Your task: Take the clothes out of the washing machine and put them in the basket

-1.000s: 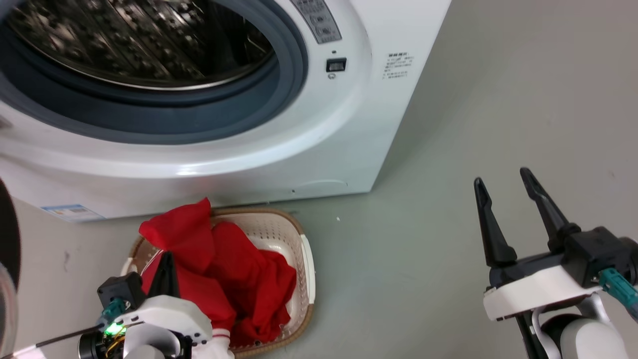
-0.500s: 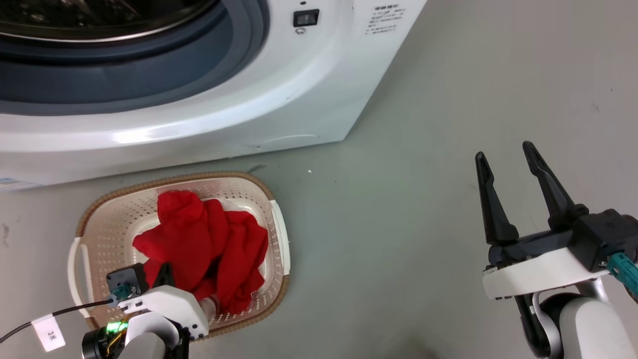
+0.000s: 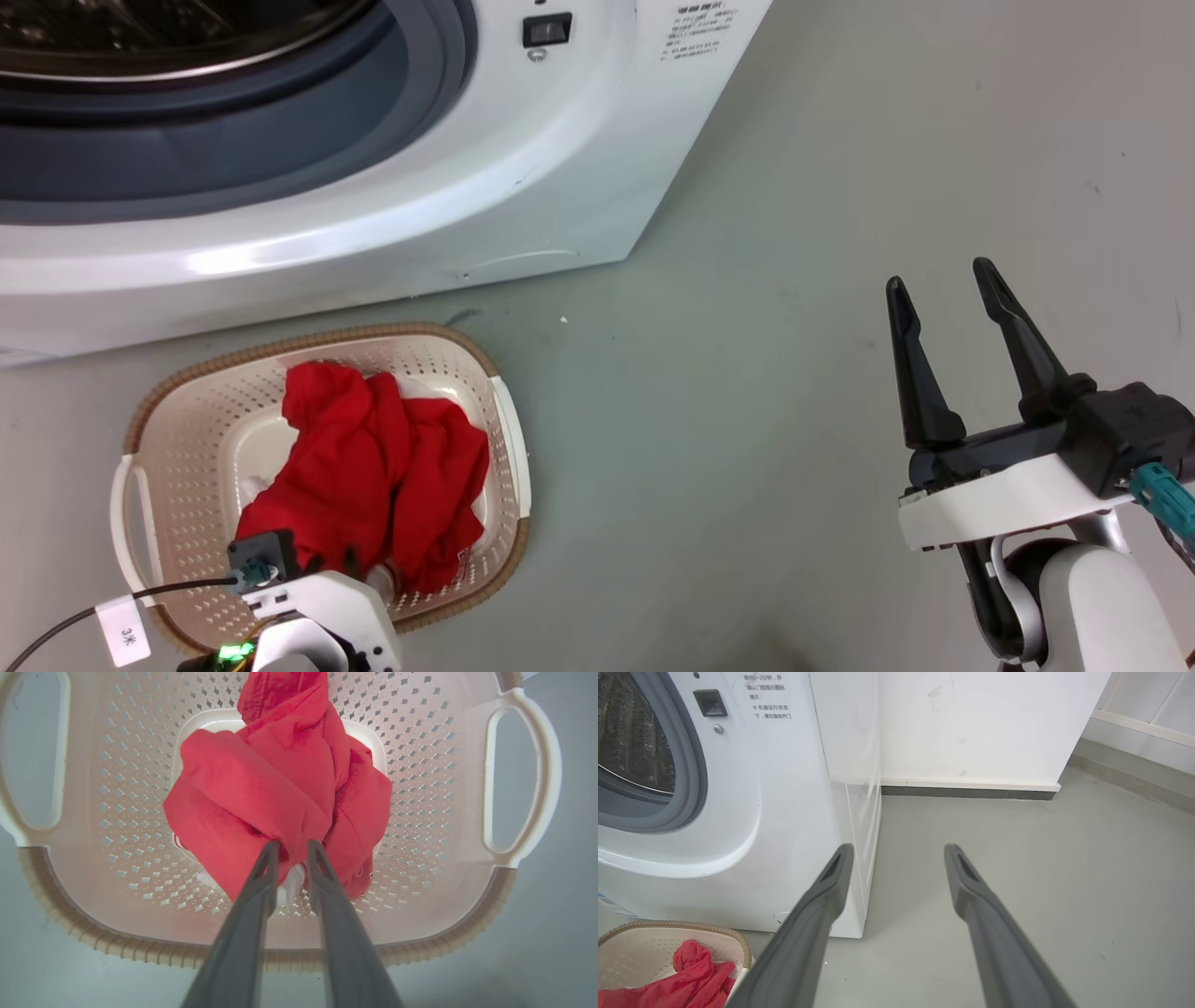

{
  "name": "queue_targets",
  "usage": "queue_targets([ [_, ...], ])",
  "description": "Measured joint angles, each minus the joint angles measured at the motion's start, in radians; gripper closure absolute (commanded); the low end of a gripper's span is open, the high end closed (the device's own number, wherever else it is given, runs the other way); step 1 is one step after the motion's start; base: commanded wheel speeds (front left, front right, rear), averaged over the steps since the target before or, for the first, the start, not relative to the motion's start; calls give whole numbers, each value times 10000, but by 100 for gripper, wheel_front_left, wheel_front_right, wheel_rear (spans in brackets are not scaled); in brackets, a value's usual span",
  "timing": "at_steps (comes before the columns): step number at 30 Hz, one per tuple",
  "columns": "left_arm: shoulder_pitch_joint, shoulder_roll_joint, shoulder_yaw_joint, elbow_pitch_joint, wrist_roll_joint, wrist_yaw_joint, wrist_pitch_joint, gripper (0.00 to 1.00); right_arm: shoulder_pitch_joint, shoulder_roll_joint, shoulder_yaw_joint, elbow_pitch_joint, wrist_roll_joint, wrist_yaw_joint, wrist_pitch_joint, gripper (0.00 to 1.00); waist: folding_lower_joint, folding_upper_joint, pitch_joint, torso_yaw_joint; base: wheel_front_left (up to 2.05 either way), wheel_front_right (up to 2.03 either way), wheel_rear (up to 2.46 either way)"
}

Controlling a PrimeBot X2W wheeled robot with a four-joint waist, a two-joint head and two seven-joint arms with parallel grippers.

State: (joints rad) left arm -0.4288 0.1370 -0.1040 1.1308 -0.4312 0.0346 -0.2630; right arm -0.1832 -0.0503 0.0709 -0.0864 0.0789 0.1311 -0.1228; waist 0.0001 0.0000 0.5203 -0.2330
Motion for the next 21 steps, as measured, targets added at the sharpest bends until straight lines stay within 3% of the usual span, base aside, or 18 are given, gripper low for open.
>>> queue_targets([
  [12, 252, -56, 35, 552, 86, -535, 0, 0, 285, 2, -140, 176, -75, 0, 104, 0, -1, 0, -1455, 183, 0, 0, 0],
  [21, 754, -29, 199, -1139, 550, -476, 0, 0, 1125, 0, -472, -38, -105, 0, 579, 0, -2, 0, -2851, 501, 0, 0, 0],
])
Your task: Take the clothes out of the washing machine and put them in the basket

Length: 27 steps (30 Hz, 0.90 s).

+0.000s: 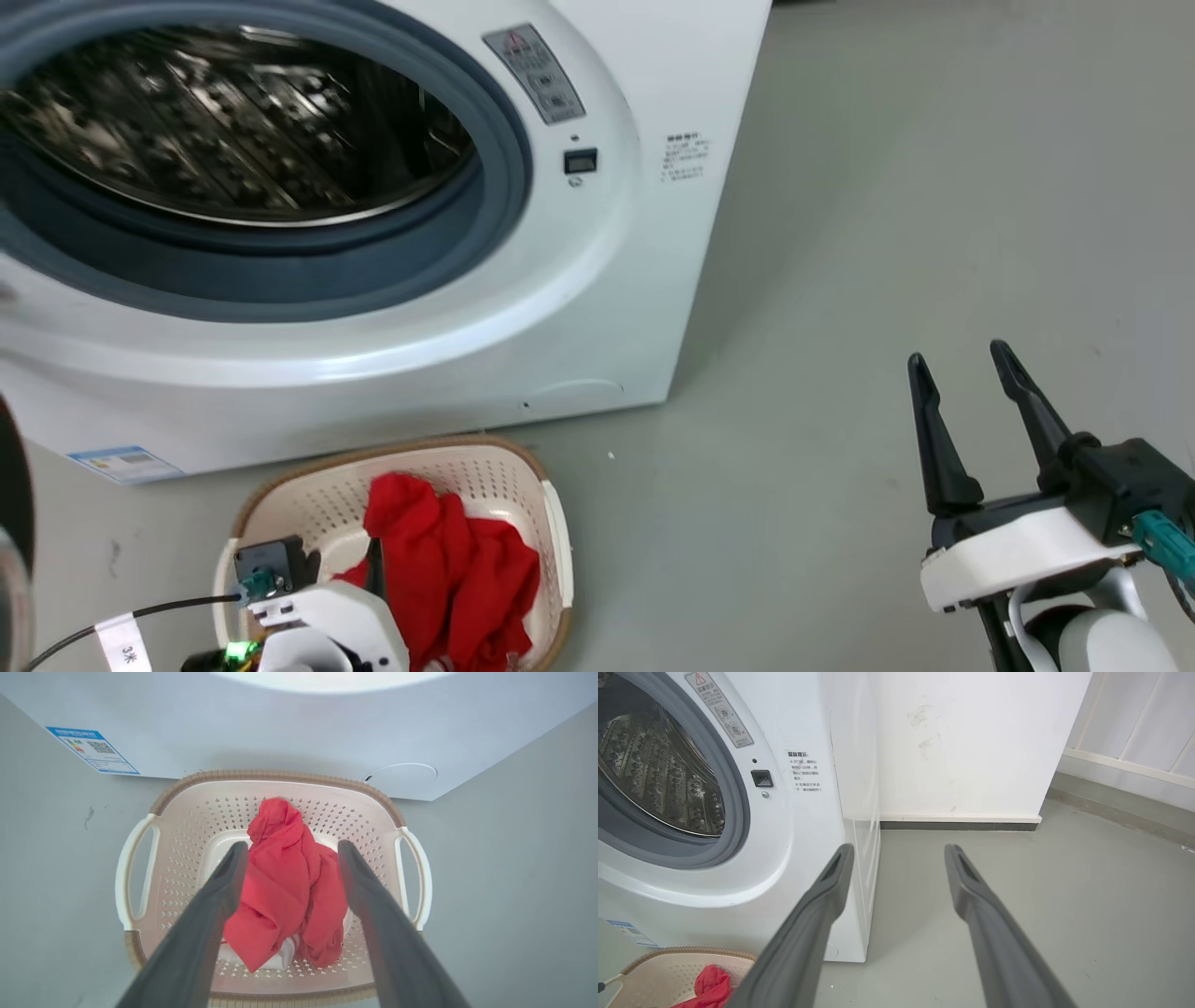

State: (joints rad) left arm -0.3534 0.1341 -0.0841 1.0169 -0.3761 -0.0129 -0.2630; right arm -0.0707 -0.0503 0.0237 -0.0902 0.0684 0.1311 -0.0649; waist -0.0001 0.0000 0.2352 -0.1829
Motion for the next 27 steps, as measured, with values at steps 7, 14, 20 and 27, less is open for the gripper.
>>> queue_targets([
  [7, 358, -77, 270, -2320, 709, 176, 0, 0, 328, 4, -17, -153, -165, 0, 219, 0, -1, 0, -630, 429, 0, 0, 0],
  [14, 1046, -207, 441, -5331, 1578, 261, 0, 0, 629, 2, -15, -182, -245, 0, 318, 0, -1, -1, -1158, 803, 0, 0, 0],
  [20, 1764, -249, 533, -7384, 2017, 318, -2, 0, 978, 2, -44, -161, -303, 0, 405, 0, -1, 0, -1727, 1036, 0, 0, 0],
  [27, 2696, 4, 403, -8792, 2533, 533, 69, 0, 1495, 0, -167, -242, -516, 0, 500, 0, -1, 0, -2422, 1258, 0, 0, 0],
])
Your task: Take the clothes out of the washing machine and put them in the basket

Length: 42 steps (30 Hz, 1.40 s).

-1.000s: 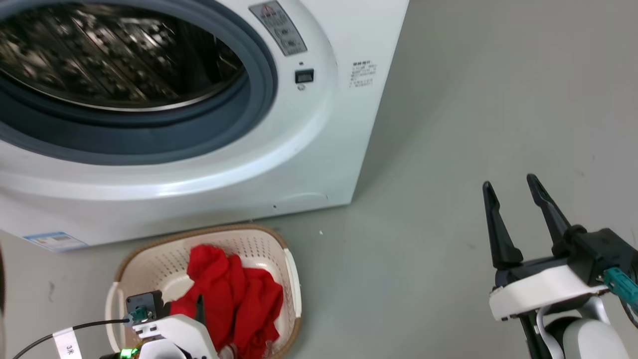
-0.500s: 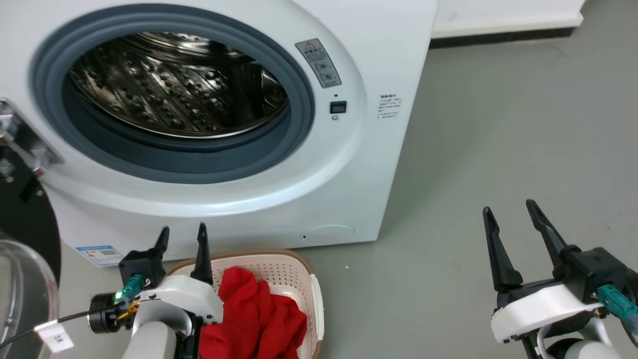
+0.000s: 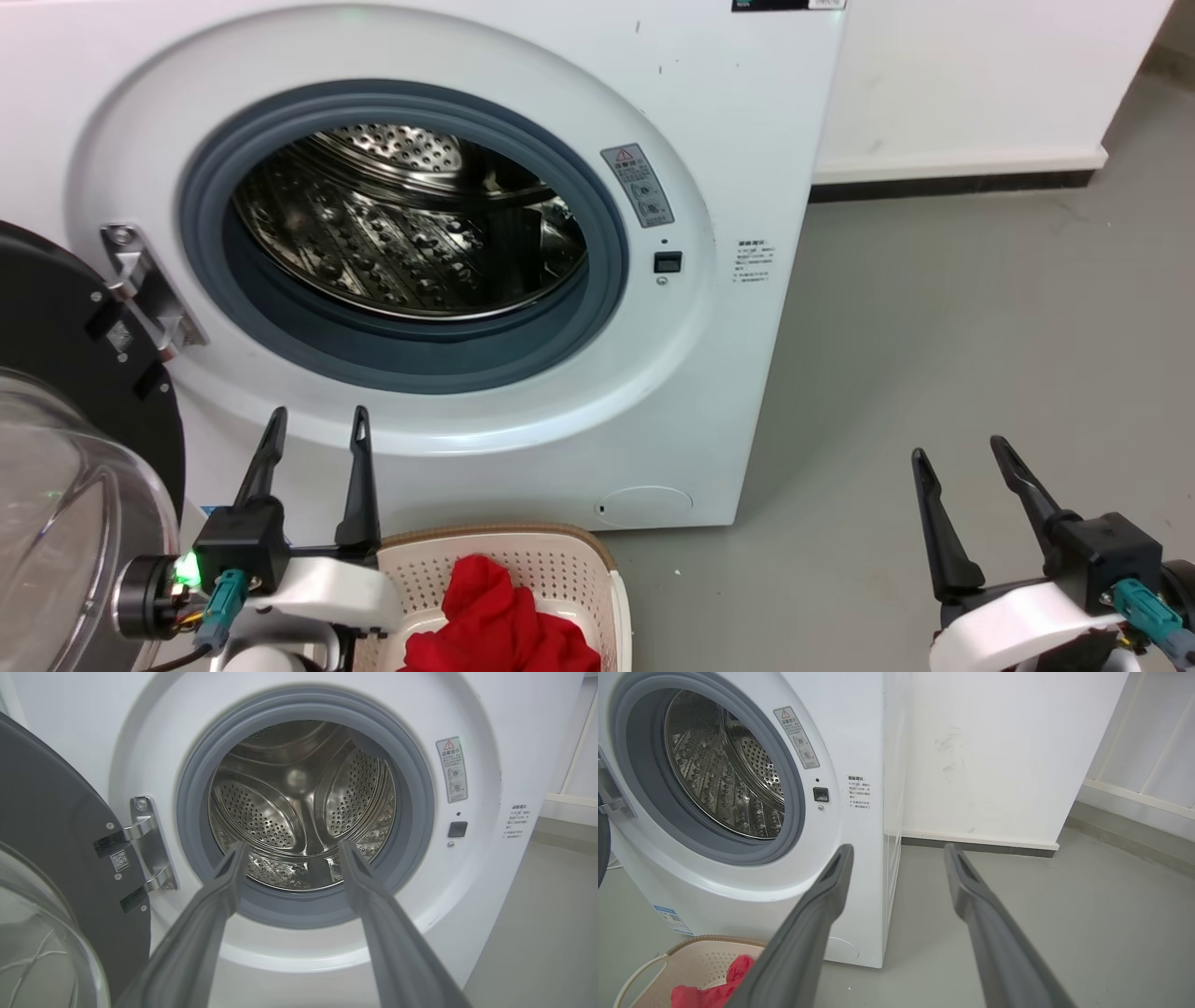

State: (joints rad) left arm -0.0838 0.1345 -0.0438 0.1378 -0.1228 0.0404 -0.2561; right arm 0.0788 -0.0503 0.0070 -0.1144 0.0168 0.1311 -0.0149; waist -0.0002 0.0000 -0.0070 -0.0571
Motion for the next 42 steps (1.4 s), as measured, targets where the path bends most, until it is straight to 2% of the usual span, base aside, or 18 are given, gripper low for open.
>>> queue_targets([
  [8, 978, 238, 71, -1034, 205, 382, 800, 0, 415, 0, -207, -259, -182, 0, 119, 0, 0, 0, -339, 308, 0, 0, 0],
  [14, 1366, 311, 56, -1231, 136, 405, 1294, 0, 461, 2, -182, -318, -169, 0, 150, 0, 1, 0, -394, 355, 0, 0, 0],
  [33, 1354, 305, -27, -1114, -339, 360, 1540, 0, 494, 2, -150, -387, -90, 0, 113, 0, 2, 0, -416, 277, 0, 0, 0],
  [42, 1354, 322, -100, -1164, -370, 474, 1582, 0, 504, 2, -148, -345, -71, 0, 111, 0, 2, 0, -410, 266, 0, 0, 0],
])
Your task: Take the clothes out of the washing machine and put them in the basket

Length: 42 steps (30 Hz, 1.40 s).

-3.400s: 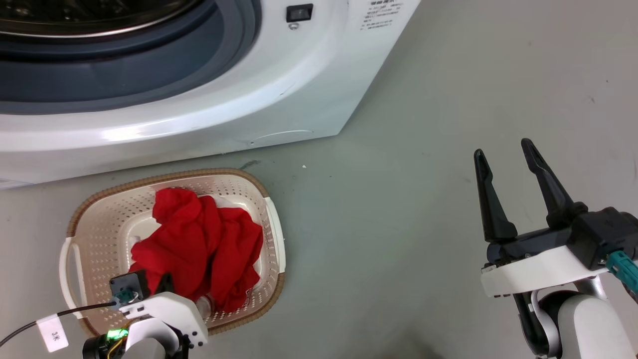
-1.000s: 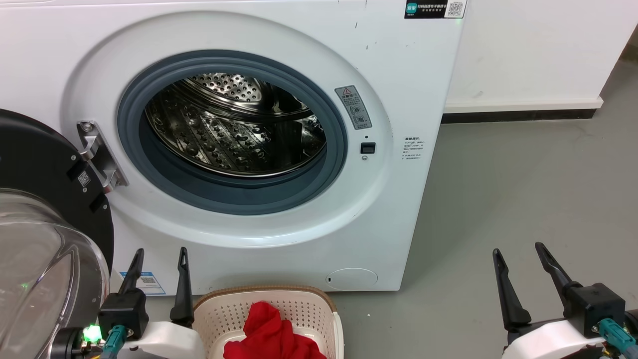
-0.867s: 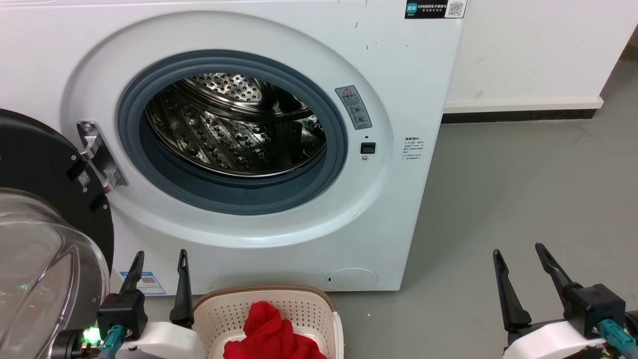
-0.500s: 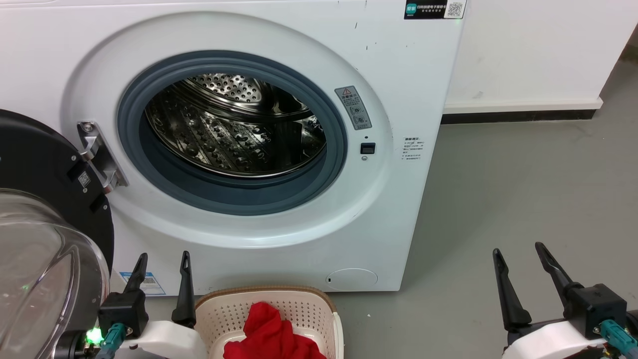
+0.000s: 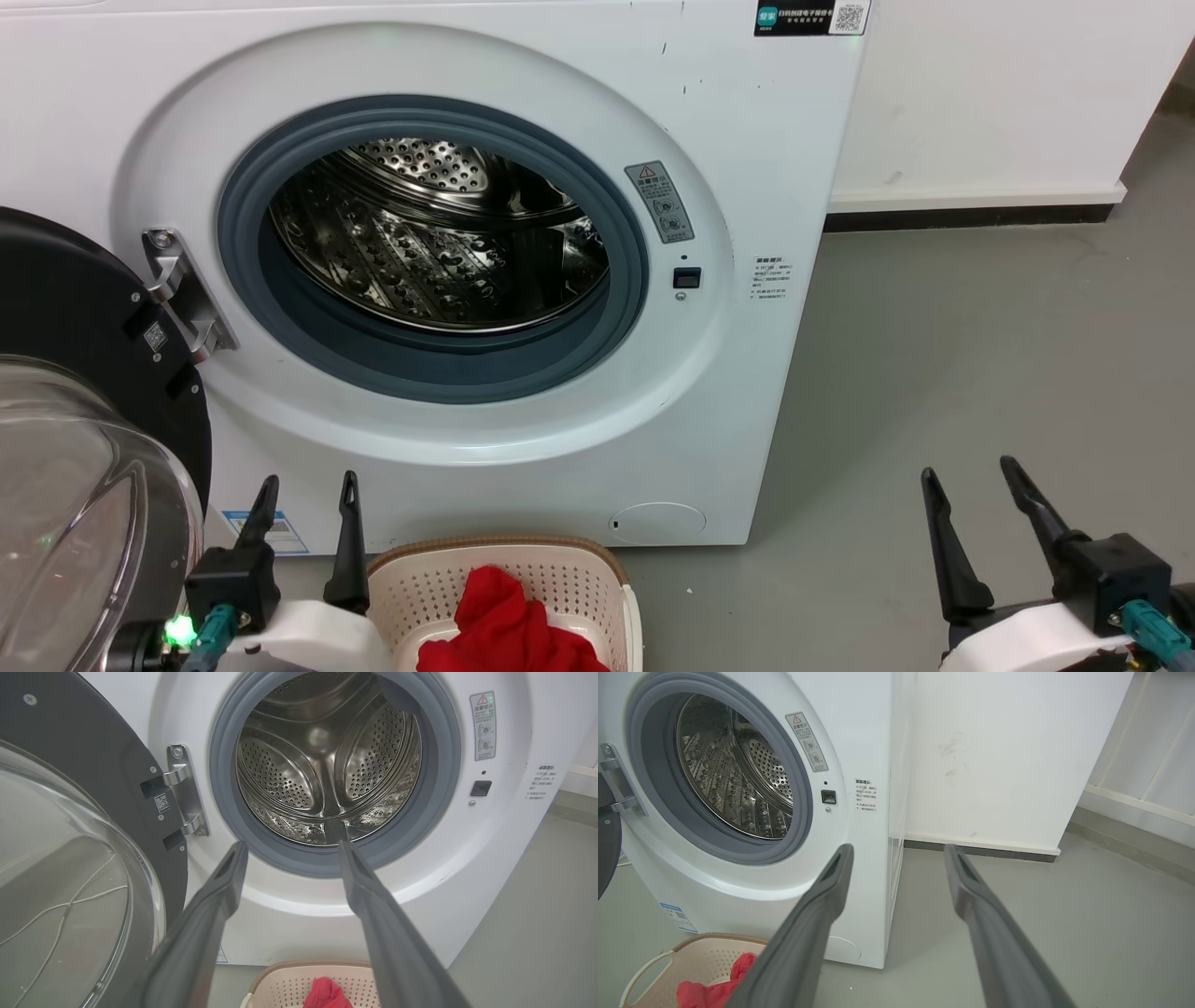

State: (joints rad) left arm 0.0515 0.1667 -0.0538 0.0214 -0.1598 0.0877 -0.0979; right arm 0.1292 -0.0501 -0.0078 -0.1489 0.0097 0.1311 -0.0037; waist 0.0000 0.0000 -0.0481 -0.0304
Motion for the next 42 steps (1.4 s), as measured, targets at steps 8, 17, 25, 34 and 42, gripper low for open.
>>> queue_targets([
  [8, 232, -157, 33, 531, -583, -88, 159, 100, 143, 2, 31, 495, 656, 0, 17, 100, 1, 0, 18, 11, 0, 0, 0],
  [17, 80, -268, 234, 725, -2295, -332, 380, 100, -45, -94, 44, 938, 2700, 0, 42, 100, 1, 0, 55, 32, 0, 0, 0],
  [25, -77, -372, 364, 886, -3682, -529, 562, 100, -296, -161, 50, 1281, 4307, 0, 50, 100, 2, 0, 87, 51, 0, 0, 0],
  [34, -253, -483, 546, 1060, -5091, -734, 767, 100, -527, -228, 36, 1626, 5917, 0, 104, 100, 2, 0, 124, 73, 0, 0, 0],
  [42, -388, -548, 671, 1200, -6228, -909, 913, 100, -738, -263, 6, 1887, 7202, -2, 144, 100, 2, 0, 156, 92, 0, 0, 0],
])
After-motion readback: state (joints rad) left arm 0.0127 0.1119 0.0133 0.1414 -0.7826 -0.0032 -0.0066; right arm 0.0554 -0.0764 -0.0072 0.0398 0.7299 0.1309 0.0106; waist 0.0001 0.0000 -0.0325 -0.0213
